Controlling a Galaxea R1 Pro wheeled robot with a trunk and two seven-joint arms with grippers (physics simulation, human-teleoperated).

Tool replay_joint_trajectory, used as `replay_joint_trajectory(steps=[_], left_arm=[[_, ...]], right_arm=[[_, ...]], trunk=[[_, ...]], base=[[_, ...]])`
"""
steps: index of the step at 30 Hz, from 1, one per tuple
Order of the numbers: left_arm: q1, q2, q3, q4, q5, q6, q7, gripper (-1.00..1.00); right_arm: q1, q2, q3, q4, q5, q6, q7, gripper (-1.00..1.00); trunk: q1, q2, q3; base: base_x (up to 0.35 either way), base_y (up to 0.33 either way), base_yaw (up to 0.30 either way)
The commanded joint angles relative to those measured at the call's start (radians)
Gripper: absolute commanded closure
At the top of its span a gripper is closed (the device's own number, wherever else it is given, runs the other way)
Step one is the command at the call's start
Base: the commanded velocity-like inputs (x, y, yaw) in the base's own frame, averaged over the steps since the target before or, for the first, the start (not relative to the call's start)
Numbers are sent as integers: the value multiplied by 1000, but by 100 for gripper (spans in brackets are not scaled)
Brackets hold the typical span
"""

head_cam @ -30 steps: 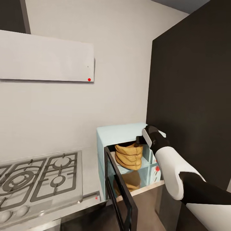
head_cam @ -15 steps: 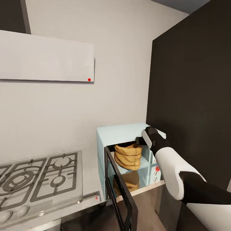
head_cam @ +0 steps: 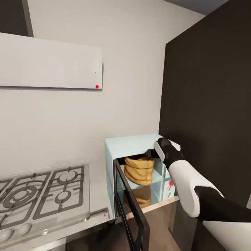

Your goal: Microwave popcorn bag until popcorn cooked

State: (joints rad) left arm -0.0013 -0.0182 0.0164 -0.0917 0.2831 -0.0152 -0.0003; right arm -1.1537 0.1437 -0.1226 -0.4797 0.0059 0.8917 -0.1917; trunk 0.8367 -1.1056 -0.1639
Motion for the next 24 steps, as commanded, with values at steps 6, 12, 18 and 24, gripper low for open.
replay_joint_trajectory(steps=[6, 12, 18, 24], left_arm=[[0, 0, 1, 0, 4, -2, -1, -100], [0, 0, 2, 0, 4, -2, 0, -100], [0, 0, 2, 1, 4, -2, 0, -100], [0, 0, 2, 1, 4, -2, -1, -100]], right_arm=[[-1, -4, -8, -18, 1, 15, 33, -100], [-1, -5, -7, -22, 2, 16, 34, -100], [-1, -6, -6, -25, 3, 8, 34, -100], [-2, -6, -5, -124, 3, 16, 34, -100]], trunk=[[0, -1, -1], [0, -1, -1], [0, -1, -1], [0, -1, -1]], base=[[-10, 0, 0], [-280, 0, 0], [-338, 0, 0], [-319, 0, 0]])
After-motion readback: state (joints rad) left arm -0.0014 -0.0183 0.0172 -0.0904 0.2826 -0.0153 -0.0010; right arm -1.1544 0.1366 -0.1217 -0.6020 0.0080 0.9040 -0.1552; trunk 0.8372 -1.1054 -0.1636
